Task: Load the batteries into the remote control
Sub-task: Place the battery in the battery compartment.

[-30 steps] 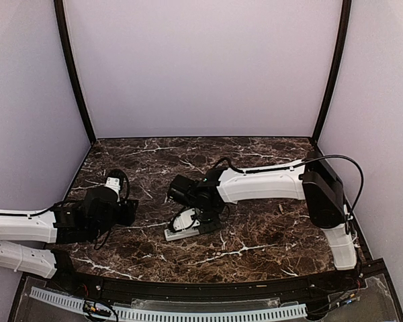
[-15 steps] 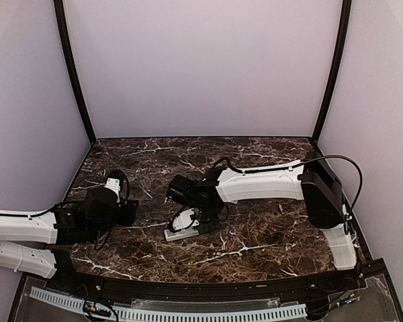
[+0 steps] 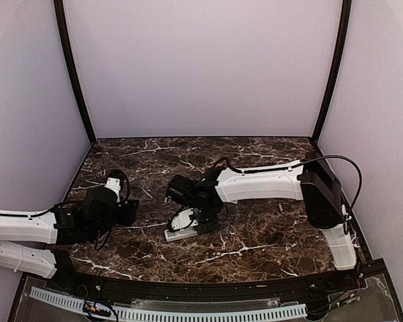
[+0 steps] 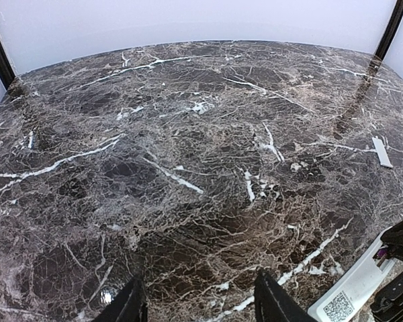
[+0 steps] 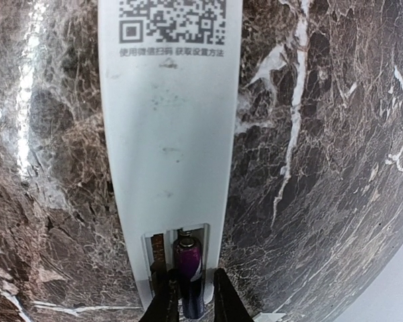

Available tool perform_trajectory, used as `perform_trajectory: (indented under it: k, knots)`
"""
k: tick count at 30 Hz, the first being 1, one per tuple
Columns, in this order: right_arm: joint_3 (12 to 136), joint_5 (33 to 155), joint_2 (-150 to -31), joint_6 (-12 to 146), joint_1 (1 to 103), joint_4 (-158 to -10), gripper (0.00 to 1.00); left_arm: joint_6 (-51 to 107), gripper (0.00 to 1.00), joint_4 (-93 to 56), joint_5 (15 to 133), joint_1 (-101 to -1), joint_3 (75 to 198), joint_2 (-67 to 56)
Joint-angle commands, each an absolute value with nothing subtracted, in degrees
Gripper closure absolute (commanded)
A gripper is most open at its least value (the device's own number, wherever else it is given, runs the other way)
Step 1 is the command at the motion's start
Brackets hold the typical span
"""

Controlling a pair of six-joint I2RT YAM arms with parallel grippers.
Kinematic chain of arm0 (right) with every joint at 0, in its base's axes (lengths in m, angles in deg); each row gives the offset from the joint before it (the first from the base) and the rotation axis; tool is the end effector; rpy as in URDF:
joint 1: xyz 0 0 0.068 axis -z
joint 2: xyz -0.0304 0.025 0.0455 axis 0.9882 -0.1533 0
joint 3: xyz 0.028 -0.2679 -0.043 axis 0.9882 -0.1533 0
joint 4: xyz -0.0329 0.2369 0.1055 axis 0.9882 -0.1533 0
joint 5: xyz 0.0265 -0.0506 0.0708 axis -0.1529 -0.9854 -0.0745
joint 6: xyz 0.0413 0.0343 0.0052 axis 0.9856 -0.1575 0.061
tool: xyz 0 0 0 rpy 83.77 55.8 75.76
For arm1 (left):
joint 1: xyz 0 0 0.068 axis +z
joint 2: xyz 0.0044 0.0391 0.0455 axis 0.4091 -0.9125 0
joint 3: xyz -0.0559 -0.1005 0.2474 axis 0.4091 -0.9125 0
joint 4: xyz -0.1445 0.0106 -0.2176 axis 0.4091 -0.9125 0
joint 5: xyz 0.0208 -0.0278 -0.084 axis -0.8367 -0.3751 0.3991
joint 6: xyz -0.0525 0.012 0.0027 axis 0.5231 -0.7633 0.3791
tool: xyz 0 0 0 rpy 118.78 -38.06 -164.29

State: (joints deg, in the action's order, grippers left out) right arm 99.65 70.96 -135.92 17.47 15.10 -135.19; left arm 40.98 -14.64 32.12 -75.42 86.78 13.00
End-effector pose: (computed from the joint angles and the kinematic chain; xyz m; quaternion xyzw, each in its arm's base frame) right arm 0.1905 0.4060 0.1695 -0.7921 0.5851 -0.1092 0.1354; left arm 0.1416 -0.1452 0.1959 0.0451 0.8344 -0.1073 0.5387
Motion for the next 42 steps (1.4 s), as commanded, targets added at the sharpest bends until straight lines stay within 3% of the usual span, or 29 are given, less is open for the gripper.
perform_trajectory:
  k: [1, 29, 34, 39, 42]
  knots:
    - [100.9, 72.4, -137.0, 18.4, 14.2, -135.3, 0.83, 40.4, 0.47, -13.8, 32.3, -75.2, 85.9, 12.8]
    - [100.8, 78.8, -130.5, 21.4, 15.3, -132.1, 0.79, 38.6, 0.43, -12.7, 34.8, -75.2, 85.8, 11.5]
    - [100.3, 84.9, -124.2, 34.5, 20.0, -126.4, 0.82, 37.7, 0.46, -12.9, 35.6, -75.7, 85.6, 10.3]
    - [96.7, 87.4, -119.0, 58.1, 26.6, -125.1, 0.83, 37.1, 0.53, -13.9, 35.3, -77.9, 85.9, 9.5]
    - [93.2, 90.2, -117.9, 68.1, 28.4, -126.5, 0.83, 43.8, 0.57, -22.7, 35.0, -78.4, 88.3, 8.9]
